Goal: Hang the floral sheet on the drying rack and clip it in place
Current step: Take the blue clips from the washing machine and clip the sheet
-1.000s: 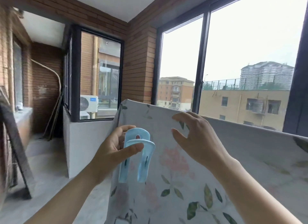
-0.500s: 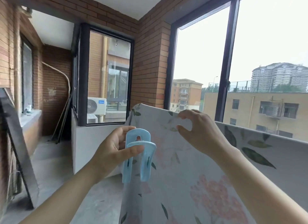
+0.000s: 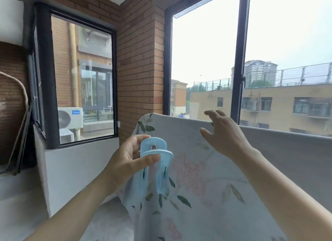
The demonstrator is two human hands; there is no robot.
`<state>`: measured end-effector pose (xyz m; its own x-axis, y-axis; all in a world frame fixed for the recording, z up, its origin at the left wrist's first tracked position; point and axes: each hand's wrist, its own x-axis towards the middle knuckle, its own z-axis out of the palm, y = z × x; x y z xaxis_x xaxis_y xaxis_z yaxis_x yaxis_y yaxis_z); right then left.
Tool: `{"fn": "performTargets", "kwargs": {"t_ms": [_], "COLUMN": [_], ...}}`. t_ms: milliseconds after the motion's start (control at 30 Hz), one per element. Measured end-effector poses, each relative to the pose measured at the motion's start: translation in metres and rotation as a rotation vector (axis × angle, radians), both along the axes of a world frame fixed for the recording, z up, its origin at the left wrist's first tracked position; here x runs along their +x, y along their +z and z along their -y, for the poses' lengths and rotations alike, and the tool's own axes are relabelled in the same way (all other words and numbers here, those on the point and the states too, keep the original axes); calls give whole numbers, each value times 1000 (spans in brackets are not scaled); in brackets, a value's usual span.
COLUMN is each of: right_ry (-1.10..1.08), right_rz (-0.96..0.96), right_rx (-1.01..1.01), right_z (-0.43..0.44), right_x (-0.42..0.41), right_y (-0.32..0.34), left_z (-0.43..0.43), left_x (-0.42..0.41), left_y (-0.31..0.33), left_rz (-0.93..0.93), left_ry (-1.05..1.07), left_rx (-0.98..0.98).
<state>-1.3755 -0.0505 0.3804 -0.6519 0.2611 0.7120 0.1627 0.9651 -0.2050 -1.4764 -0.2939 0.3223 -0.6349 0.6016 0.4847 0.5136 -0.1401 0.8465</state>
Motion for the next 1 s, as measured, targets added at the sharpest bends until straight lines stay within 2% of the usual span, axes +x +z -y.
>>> {"fn": "performTargets", "kwargs": {"t_ms": [100, 167, 233, 333, 400, 667, 1000], "right_ry": [-197, -377, -480, -520, -542, -578, -631], "right_rz": [49, 70, -23, -187, -230, -262, -248], "right_rx": [28, 121, 186, 226, 271, 328, 323], "right_z": [-1, -1, -3, -8, -13, -25, -14], "right_x": [-30, -46, -61, -76, -81, -84, -81], "right_y": [3, -2, -13, -28, -33, -34, -34], "left_z": [-5, -13, -23, -41, -52, -98, -138], "left_x": [-40, -61, -78, -100, -112, -144, -168], "left_y": [10, 15, 19, 25, 34, 87, 132], "left_rz": [-6, -20, -41, -62, -69, -184, -138], "left_ry": [-89, -133, -179, -244, -291, -443, -637], "left_rx": [3, 6, 23, 69, 113, 170, 245]}}
